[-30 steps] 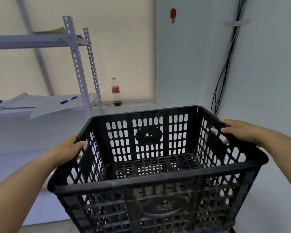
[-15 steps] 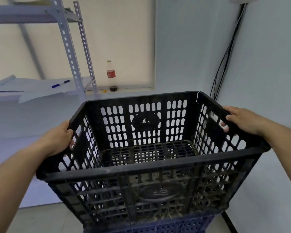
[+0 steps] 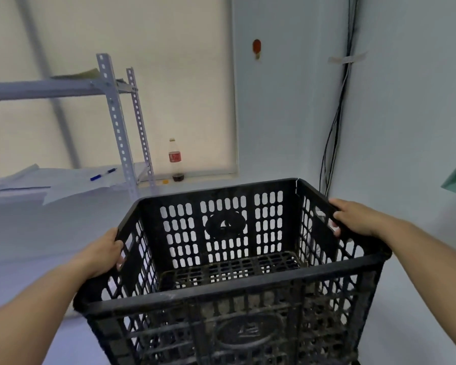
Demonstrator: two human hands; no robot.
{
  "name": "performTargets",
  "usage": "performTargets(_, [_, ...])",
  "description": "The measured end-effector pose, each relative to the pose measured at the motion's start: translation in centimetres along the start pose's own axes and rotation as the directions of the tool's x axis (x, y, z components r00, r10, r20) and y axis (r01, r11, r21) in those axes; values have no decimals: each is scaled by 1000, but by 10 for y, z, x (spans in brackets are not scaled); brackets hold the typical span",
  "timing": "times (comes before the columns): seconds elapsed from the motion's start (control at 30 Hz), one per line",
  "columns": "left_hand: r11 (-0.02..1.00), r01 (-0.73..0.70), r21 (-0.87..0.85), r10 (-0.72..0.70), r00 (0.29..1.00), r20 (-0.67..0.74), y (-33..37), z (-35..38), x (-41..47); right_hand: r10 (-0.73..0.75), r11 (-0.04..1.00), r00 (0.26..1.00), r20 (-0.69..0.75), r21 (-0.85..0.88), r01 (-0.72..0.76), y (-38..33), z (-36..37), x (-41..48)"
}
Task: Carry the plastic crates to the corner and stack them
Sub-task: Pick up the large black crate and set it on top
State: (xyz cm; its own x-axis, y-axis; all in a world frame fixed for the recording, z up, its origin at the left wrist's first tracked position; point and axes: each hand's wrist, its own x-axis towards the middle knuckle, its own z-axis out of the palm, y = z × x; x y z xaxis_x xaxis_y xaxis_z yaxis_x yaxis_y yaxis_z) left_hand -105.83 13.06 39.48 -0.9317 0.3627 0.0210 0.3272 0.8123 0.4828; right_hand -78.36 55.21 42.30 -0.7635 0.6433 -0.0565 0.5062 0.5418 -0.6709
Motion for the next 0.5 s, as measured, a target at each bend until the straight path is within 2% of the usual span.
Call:
performTargets(0.1, [993,-5,115,3,1000,10,1,-4,0,-7,981,1000,-17,-193,4,-1,1,3])
performTargets(0.2, [981,-16,192,26,998,-53,15,-7,-5,-10,908,999,-45,-418,-10,1,7,9])
performTargets(0.37, [968,-172,183,190,978,-89,52,0,-13,5,832,997,-75,-553,-46,-13,9,11])
performTargets(0.5, [934,-280,222,309,945,-109,88,4,-25,-55,821,996,-71,-571,5,-33,3,9])
